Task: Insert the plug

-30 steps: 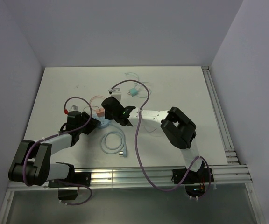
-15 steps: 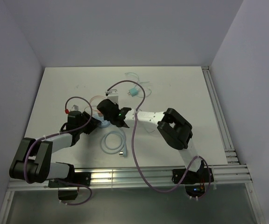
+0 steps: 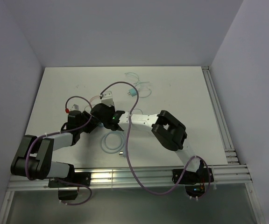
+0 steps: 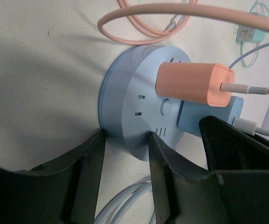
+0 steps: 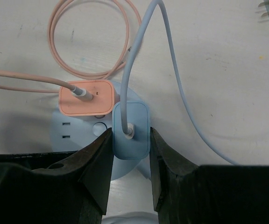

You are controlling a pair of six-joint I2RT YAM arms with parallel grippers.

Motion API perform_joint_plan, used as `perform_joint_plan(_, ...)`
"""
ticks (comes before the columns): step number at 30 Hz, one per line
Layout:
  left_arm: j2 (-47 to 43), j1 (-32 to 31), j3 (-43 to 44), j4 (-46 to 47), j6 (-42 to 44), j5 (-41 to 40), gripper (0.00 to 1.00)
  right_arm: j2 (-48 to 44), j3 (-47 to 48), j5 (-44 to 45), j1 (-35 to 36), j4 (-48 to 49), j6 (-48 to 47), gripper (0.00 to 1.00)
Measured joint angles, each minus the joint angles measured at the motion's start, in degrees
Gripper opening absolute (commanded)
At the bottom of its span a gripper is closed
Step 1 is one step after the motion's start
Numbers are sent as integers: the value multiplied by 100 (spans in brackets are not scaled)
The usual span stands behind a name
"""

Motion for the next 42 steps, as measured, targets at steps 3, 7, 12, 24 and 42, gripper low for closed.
perform_joint_plan(3, 22, 11, 0, 39, 0, 15, 46, 2, -66, 37, 9, 96, 4, 0)
perform_joint_plan(7, 37, 13, 0, 68, 0, 13, 46, -28, -278, 92, 13, 413, 4, 0)
perform_joint_plan(12, 37, 15, 0, 72, 2, 4, 46, -87, -553, 109, 15, 817, -2, 0)
perform_joint_plan(24, 35, 35, -9, 92, 0, -17, 46, 129, -822, 286, 68, 1526, -111, 0)
perform_joint_plan(42, -999, 7, -225, -662, 2, -37, 68, -337, -1126, -382, -15, 1626, -105, 41)
